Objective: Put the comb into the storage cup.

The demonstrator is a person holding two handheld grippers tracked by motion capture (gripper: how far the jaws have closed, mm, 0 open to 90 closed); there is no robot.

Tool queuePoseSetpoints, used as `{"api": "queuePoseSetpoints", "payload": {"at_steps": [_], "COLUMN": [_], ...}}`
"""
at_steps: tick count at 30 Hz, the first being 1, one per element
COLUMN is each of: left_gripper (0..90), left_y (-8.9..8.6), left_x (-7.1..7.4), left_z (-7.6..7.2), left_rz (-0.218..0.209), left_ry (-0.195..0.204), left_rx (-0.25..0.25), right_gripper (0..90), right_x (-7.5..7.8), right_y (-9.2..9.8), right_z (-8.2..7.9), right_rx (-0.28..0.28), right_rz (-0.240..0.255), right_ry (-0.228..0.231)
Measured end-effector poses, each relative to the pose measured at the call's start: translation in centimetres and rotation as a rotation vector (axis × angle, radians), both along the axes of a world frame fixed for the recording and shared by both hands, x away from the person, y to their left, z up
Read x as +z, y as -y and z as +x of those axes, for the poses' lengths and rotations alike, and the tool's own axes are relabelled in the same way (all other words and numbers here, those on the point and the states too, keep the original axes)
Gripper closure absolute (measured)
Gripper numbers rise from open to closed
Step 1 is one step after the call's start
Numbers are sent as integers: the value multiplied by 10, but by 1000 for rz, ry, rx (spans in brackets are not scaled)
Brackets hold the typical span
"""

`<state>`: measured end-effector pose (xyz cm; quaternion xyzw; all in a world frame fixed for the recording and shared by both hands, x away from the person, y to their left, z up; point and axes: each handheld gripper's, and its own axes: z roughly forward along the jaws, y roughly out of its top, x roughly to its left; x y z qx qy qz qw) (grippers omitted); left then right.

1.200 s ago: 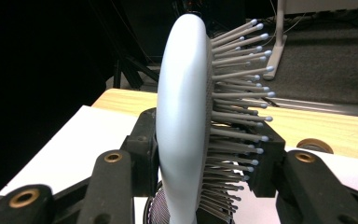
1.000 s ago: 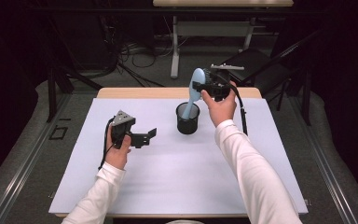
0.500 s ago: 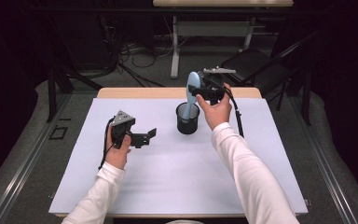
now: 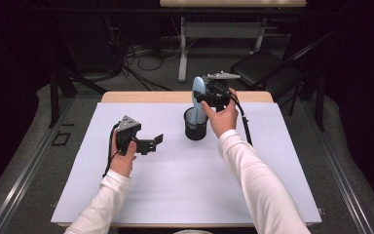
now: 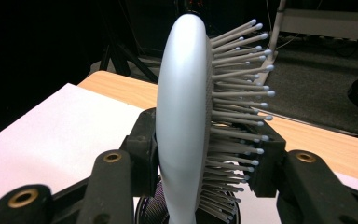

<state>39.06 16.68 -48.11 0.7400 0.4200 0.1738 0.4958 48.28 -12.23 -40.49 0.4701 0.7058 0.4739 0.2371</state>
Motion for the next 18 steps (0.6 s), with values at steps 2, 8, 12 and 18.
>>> {"api": "queuePoseSetpoints", "payload": {"at_steps": [2, 8, 12, 18], "left_gripper": [8, 8, 8, 8], "left_y": [0, 0, -1, -1], "left_x": [0, 0, 0, -1], "left_z": [0, 0, 0, 0], "left_rz": [1, -4, -5, -5], "left_ry": [0, 0, -1, -3], "left_rx": [0, 4, 2, 3], "right_gripper": [532, 532, 531, 530], "right_x": [-1, -5, -7, -11], "right_y": [-1, -6, -8, -11], "right_z": [0, 0, 0, 0], "right_rx": [2, 7, 9, 11], "right_rz": [-4, -30, -44, -54], "right_ry": [1, 7, 12, 11]}}
